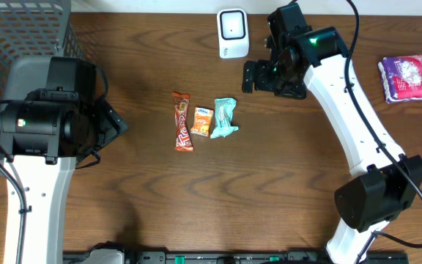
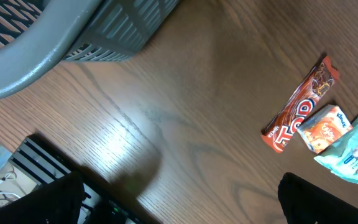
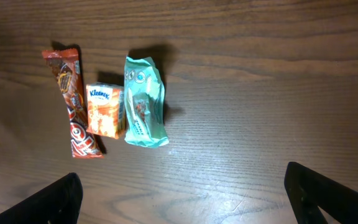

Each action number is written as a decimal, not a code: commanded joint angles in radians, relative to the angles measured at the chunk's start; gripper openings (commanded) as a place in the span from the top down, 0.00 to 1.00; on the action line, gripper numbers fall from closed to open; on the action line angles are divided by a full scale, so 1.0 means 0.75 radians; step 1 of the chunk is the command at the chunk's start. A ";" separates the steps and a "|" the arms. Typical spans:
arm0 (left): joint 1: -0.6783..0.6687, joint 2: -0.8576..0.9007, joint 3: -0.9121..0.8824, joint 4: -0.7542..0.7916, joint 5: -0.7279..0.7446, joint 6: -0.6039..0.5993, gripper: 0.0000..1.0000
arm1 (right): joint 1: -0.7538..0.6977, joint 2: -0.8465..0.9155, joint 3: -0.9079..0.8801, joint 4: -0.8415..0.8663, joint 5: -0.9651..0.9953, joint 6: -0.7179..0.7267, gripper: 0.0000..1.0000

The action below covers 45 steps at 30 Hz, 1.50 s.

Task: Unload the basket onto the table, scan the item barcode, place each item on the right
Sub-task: 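Move the right gripper over the mint-green wipes pouch, then lower the right gripper and pinch the wipes pouch's top edge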

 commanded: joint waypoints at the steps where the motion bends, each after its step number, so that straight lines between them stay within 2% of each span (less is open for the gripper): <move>1: 0.007 -0.014 0.000 -0.008 -0.017 -0.012 0.01 | 0.013 0.006 -0.020 0.010 0.007 -0.008 0.01; 9: 0.007 -0.014 0.000 -0.008 -0.017 -0.012 0.01 | 0.048 0.010 -0.198 0.164 -0.028 -0.008 0.01; 15: 0.007 -0.014 0.000 -0.008 -0.017 -0.012 0.01 | 0.108 0.010 -0.397 0.384 -0.170 -0.008 0.01; 22: 0.007 -0.014 0.000 -0.008 -0.017 -0.012 0.01 | 0.176 0.011 -0.533 0.597 -0.183 -0.008 0.01; 45: 0.007 -0.014 0.000 -0.008 -0.017 -0.012 0.01 | 0.258 0.014 -0.600 0.735 -0.073 -0.008 0.01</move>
